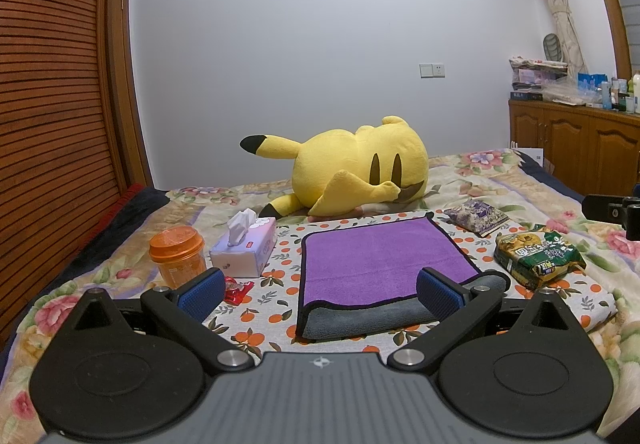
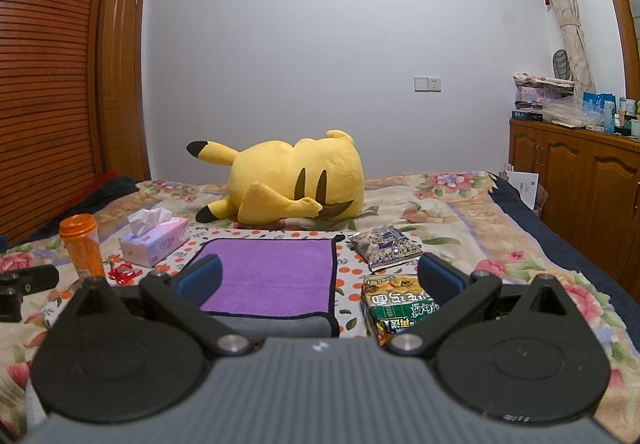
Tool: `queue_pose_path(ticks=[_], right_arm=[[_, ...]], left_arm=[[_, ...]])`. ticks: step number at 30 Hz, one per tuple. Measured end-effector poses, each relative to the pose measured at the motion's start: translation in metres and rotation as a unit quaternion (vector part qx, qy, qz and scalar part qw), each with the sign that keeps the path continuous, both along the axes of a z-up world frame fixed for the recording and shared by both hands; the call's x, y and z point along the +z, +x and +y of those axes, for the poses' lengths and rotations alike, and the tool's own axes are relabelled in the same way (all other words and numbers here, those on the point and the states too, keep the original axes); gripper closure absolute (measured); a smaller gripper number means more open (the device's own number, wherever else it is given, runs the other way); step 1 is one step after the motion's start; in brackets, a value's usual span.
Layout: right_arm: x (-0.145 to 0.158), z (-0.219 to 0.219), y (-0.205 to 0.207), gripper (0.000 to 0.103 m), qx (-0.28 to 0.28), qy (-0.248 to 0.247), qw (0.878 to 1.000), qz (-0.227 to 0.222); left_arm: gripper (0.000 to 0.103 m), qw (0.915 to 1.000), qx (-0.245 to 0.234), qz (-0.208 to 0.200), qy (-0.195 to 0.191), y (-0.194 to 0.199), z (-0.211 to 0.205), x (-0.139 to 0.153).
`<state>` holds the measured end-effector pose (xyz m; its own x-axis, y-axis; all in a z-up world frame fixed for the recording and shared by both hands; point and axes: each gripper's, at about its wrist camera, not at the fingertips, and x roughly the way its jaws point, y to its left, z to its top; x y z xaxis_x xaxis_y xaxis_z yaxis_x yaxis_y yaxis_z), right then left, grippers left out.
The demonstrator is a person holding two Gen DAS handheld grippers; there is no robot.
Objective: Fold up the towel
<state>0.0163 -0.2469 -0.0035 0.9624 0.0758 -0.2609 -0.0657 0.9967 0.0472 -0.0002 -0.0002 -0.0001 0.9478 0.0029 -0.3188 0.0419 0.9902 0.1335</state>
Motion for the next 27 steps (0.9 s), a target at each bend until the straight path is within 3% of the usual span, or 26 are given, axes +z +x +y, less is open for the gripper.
queue_pose_path(ticks=[27], right_arm=[[-0.005,0.006,0.012,0.000,0.003,-0.001,1.000,0.022]], left_arm=[[0.000,0.9996,0.007,0.025,0.009,0.015,0.004,-0.007]])
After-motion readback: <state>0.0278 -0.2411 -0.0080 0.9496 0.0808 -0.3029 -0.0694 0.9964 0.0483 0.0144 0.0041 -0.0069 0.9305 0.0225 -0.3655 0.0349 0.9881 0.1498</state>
